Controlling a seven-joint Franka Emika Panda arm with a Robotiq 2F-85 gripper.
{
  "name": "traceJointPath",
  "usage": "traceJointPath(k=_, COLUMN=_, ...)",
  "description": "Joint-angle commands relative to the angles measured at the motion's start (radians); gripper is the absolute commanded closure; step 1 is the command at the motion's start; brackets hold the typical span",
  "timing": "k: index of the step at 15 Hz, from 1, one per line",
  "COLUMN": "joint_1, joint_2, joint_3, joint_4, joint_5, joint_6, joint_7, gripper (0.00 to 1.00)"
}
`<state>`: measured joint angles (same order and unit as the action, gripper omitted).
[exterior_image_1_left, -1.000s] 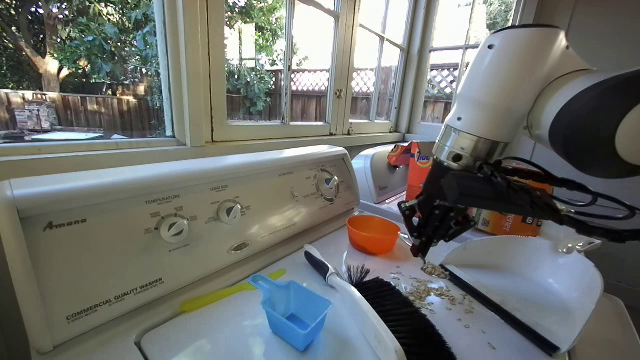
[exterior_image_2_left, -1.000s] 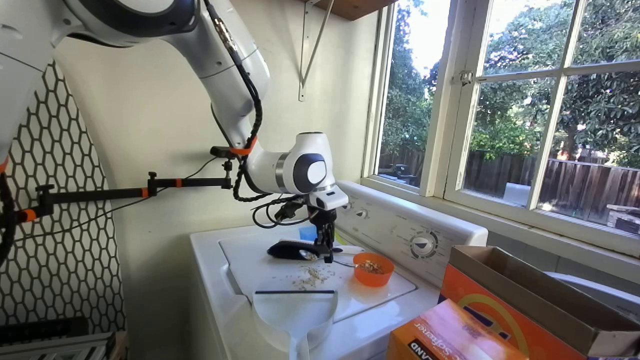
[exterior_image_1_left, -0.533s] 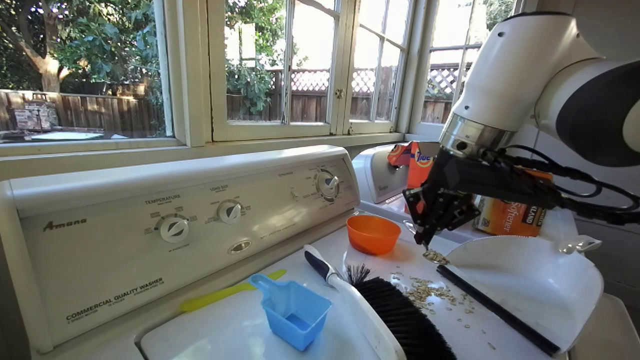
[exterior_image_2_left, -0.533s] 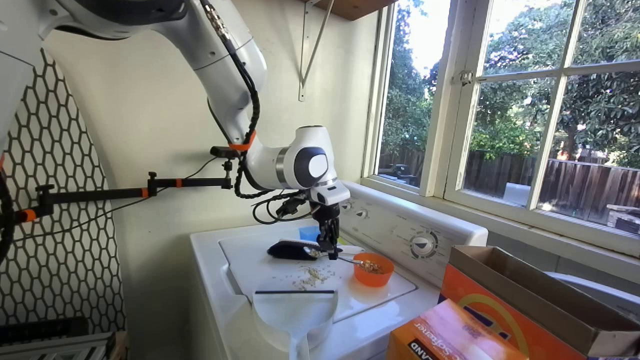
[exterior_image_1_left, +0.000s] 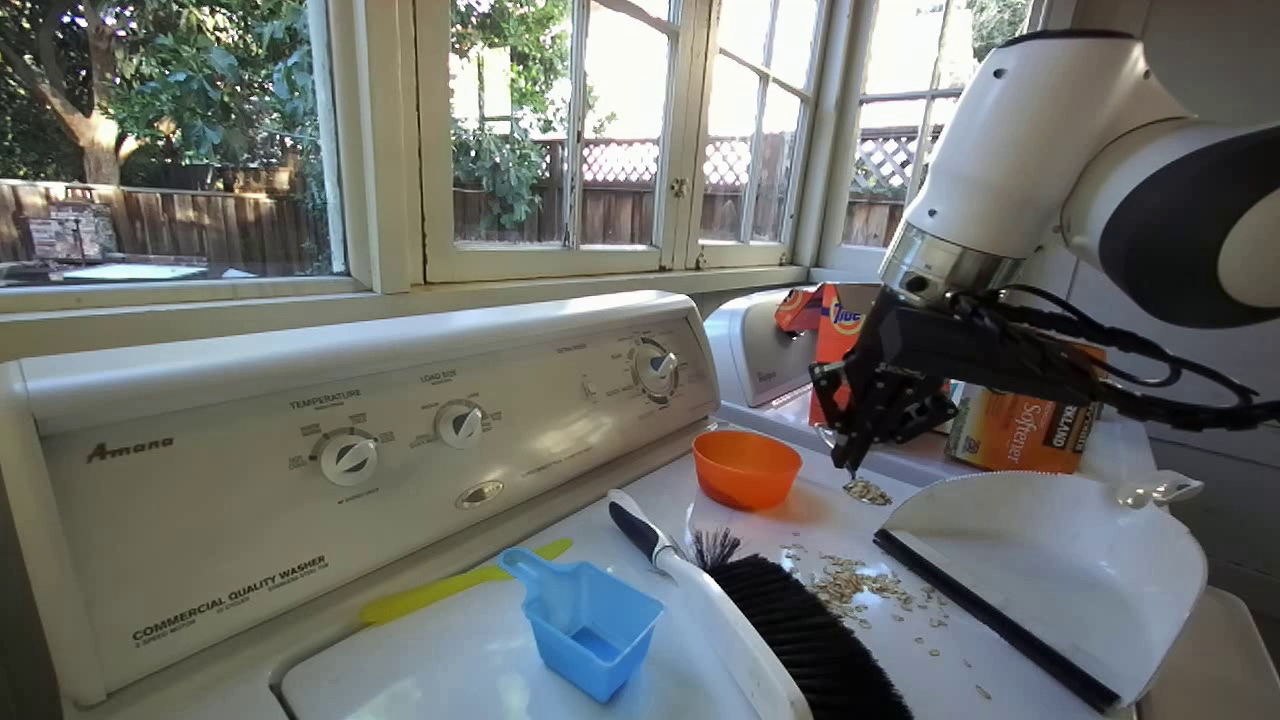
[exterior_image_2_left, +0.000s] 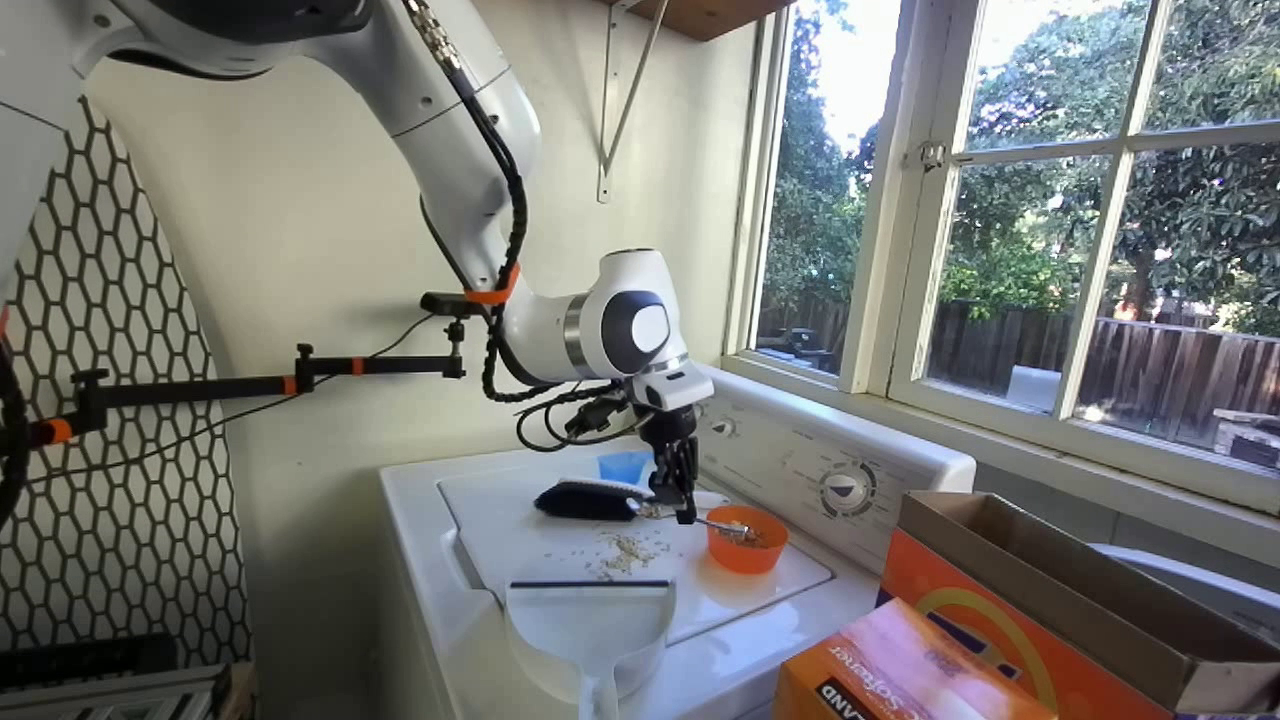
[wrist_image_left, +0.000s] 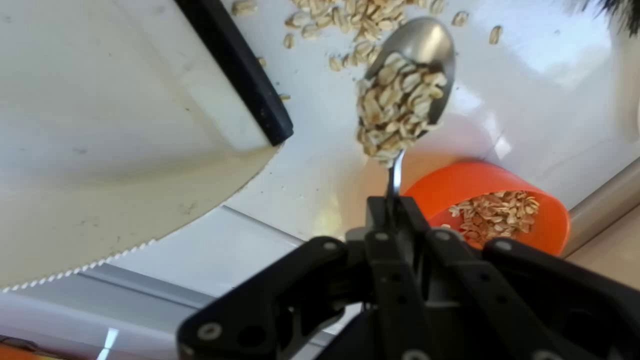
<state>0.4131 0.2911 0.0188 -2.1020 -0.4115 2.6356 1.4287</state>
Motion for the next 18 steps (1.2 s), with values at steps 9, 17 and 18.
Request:
traceJointPath(k=9, joint_1=-0.003, joint_2=0.051, joint_3=-0.043, joint_4=0.083, joint_5=-0.054, joint_6=-0.007, joint_7=0.119, gripper=0.98)
traceJointPath(k=17, joint_1=0.026, joint_2=0.137, joint_3=-0.081, joint_4=0.201, joint_5=-0.116, joint_6=-0.024, joint_7=0.220, gripper=0.98)
traceJointPath(k=18, joint_1=0.033, joint_2=0.149, joint_3=-0.090, joint_4=0.215, joint_5=-0.125, joint_6=-0.026, joint_7=0.236, gripper=0.98)
